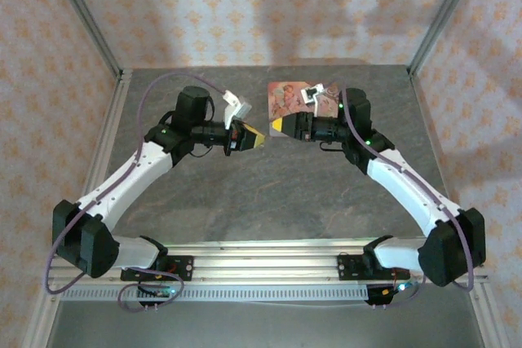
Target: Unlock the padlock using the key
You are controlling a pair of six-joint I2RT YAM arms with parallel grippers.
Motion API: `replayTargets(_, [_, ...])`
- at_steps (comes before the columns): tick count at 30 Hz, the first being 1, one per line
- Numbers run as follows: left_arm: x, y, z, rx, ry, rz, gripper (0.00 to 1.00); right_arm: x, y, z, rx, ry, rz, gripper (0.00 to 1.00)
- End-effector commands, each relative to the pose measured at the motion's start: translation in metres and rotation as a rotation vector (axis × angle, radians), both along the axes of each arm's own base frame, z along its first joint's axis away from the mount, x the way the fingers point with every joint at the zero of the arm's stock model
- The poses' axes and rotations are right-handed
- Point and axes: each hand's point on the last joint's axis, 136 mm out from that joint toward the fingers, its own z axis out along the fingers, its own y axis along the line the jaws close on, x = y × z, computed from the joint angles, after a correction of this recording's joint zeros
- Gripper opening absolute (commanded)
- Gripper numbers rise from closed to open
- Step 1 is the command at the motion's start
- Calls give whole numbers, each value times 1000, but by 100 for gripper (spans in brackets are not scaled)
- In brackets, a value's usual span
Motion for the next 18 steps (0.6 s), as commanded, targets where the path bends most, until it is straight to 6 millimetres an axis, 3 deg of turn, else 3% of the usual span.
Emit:
replayTargets(1, [-15, -4, 4, 2, 7, -97, 0, -13, 9, 4, 16, -2, 74, 31])
replayTargets(18, [-15, -10, 17, -46, 16, -134, 0, -32, 15, -6, -24, -35, 157, 25])
